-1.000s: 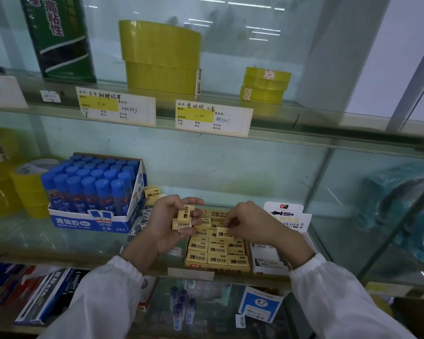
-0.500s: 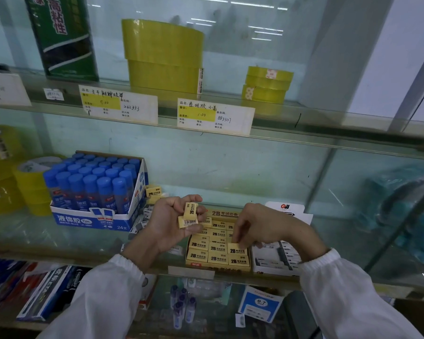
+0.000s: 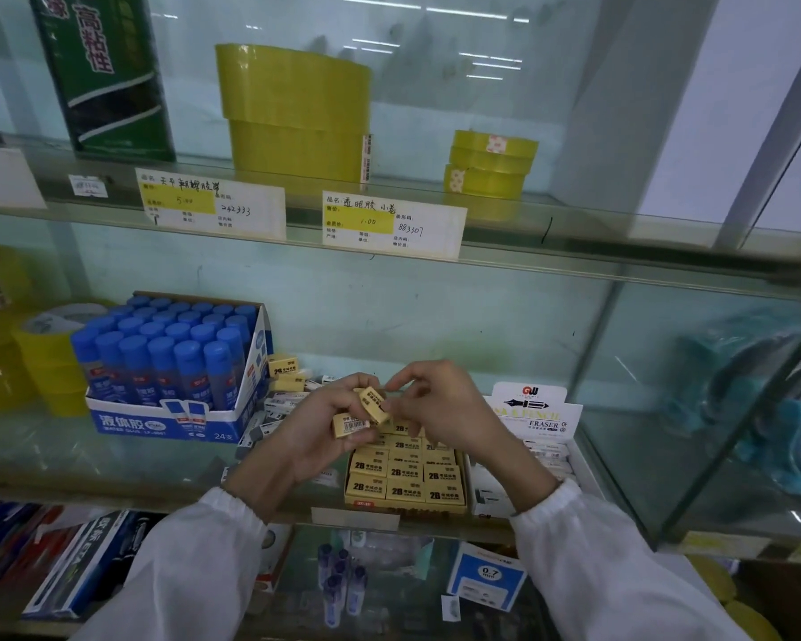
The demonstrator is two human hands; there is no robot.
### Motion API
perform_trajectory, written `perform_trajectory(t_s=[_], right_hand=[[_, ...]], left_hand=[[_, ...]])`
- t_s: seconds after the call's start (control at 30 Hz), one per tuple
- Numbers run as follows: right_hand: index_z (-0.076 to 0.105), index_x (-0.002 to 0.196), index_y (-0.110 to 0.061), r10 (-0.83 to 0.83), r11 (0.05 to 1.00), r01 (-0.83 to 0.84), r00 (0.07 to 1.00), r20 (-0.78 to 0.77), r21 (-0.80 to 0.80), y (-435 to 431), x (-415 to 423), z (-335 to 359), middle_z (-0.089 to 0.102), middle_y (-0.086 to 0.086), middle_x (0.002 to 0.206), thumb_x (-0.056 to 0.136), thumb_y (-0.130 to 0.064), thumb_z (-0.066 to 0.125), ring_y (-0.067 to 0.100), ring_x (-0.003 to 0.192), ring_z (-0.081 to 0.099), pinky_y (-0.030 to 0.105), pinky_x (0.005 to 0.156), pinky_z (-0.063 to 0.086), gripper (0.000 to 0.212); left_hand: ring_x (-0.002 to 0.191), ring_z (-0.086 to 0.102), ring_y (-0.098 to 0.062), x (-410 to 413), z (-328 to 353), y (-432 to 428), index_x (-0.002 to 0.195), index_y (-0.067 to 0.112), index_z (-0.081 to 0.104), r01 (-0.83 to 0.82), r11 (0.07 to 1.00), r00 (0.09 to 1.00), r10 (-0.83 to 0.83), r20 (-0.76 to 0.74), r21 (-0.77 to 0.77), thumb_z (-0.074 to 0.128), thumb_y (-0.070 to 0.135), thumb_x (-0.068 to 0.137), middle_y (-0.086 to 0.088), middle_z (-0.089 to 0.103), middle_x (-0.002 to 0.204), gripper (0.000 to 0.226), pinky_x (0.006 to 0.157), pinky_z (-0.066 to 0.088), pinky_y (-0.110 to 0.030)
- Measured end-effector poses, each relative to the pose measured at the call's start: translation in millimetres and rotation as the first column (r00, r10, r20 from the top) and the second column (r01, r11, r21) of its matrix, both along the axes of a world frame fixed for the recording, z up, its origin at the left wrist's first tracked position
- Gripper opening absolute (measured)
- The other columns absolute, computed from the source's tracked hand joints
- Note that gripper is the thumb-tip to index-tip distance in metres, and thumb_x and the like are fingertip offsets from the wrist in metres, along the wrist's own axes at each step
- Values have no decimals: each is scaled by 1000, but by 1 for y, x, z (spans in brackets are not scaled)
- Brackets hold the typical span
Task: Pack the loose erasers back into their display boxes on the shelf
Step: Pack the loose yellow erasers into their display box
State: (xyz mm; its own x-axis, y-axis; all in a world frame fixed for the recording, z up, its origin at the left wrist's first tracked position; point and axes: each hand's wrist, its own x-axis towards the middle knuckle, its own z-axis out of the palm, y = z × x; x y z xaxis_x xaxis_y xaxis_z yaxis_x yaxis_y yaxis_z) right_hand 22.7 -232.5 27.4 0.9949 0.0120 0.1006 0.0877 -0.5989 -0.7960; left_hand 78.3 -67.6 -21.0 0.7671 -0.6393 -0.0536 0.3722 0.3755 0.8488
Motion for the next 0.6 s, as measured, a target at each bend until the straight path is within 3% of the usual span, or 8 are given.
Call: perform_trajectory(t_s=[0.13,0.2,0.33,0.4,0.5,0.6], right_hand=[[69,99,-10,9,998,-6,999,-37,63,-5,1,-2,68,3,72,82,-14,77,12,50,58,25,38,43,19],[64,108,-15,35,995,-32,999,-35,92,-8,1,0,65,3,66,80,-10,77,16,50,55,27,40,42,31],[65,112,-30,98,992,-100,995,-18,-80,-11,1,0,63,5,62,82,-12,76,16,48,52,26,48,43,37],[72,104,-25,76,992,-78,997,-17,-99,-11,1,-4,69,9,69,81,-11,75,9,45,52,26,52,45,27],[76,84,-11,9,997,-12,999,-33,-81,-10,0,-10,69,-3,67,80,-4,74,-3,46,56,21,52,46,9],[73,77,-4,-49,996,57,991,-127,66,-11,-2,-13,71,10,66,79,4,73,14,47,62,25,46,50,8]], left_hand=[[63,53,-18,2,-2,0,101,4,60,-18,999,999,17,36,32,49,-18,77,-16,61,87,35,41,34,-22],[60,54,-16,1,0,-3,107,4,61,-46,998,998,45,32,43,49,-16,86,-15,62,84,31,40,35,-21],[76,59,-18,0,0,-4,119,5,64,-134,984,988,125,87,114,60,-8,88,-12,67,91,34,54,41,-24],[79,57,-19,3,-1,-2,121,3,61,-201,979,979,200,38,35,51,-13,82,-14,63,96,43,52,42,-23],[76,49,-22,10,0,3,113,-1,58,-252,949,963,228,-141,-188,30,-11,65,-15,55,90,56,53,40,-28],[82,50,-24,13,-3,8,110,3,56,-253,941,964,225,-145,-224,33,-10,53,-14,56,92,63,62,43,-32]])
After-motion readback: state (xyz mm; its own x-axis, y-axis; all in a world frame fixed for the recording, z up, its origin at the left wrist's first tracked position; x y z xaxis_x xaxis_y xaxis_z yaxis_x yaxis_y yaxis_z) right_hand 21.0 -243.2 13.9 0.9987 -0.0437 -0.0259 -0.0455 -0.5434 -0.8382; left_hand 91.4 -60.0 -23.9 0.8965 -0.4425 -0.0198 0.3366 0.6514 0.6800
